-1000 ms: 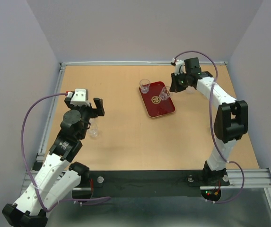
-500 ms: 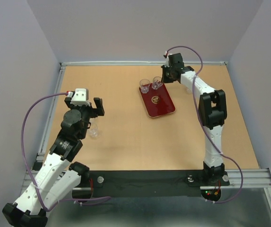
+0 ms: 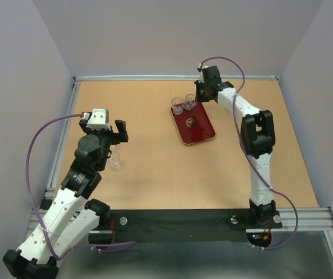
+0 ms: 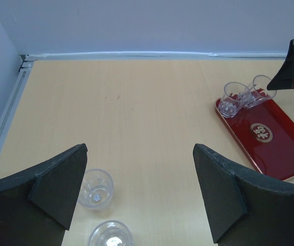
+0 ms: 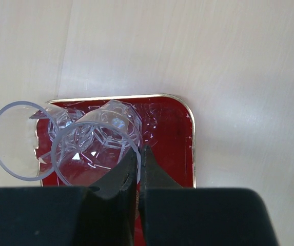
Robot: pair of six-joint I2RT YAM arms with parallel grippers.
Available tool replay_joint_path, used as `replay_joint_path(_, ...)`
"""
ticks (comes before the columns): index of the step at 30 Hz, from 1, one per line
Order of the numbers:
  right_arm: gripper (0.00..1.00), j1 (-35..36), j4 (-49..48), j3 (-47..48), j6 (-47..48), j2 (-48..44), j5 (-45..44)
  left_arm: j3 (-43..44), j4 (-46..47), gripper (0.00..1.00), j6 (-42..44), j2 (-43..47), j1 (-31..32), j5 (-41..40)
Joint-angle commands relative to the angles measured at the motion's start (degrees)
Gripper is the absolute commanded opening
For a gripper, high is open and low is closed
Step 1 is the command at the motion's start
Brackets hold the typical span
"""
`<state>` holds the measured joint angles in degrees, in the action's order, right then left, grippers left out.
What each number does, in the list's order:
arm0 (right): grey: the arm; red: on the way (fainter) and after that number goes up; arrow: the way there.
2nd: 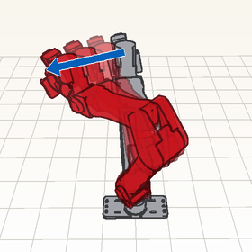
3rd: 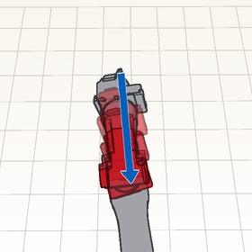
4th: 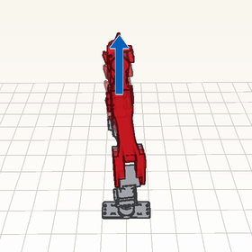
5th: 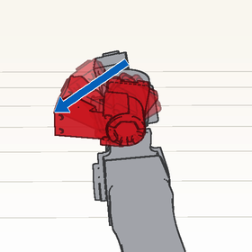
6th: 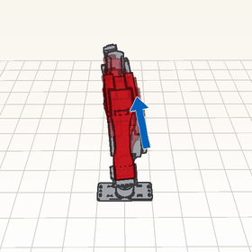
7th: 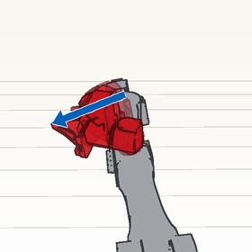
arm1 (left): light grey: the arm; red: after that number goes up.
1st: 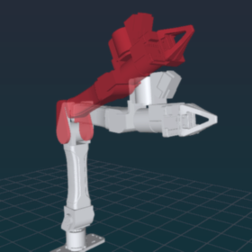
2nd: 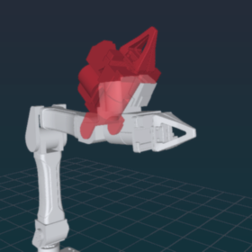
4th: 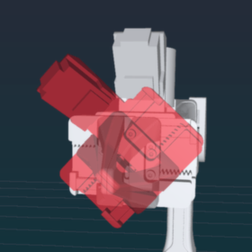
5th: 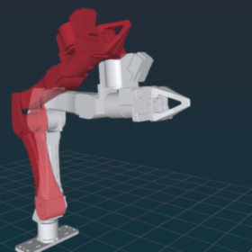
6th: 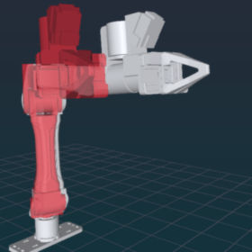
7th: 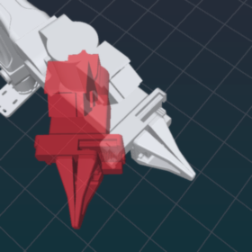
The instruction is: Place the glasses into the tray
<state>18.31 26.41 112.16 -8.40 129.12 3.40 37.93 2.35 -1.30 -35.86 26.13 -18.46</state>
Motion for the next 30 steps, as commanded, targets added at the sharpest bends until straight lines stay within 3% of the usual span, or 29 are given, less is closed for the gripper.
replay_joint_path(1, 0.01, 0.9, -2.9, 3.3, -0.3, 0.9, -1.0, -0.5, 3.4, 0.95, 0.8, 0.7, -0.3, -0.3)
replay_joint_path(7, 0.07, 1.2, -2.9, 3.1, -0.4, 1.0, -1.2, -0.6, 3.4, 0.95, 0.8, 1.1, -0.2, -0.3)
replay_joint_path(11, 0.18, 1.2, -2.9, 3.1, -0.4, 1.0, -1.2, -0.7, 3.5, 0.95, 0.9, 1.0, -0.2, -0.3)
replay_joint_path(14, 0.35, 1.3, -2.9, 3.2, 0.1, 0.2, -1.5, -0.8, 3.5, 0.95, 0.9, 1.1, -0.2, -0.4)
replay_joint_path(18, 0.50, 1.2, -2.9, 2.4, 1.4, -2.4, -2.6, -0.8, 3.6, 0.95, 0.9, 1.2, -0.2, -0.4)
replay_joint_path(25, 0.53, 1.2, -3.1, -4.7, 4.4, -10.5, -2.9, -0.9, 3.7, 0.95, 0.9, 1.3, -0.2, -0.7)
replay_joint_path(30, 0.71, 1.1, -2.9, -15.8, 17.0, -23.5, 2.6, -0.9, 3.6, 0.97, -0.4, 1.1, -0.2, -1.2)
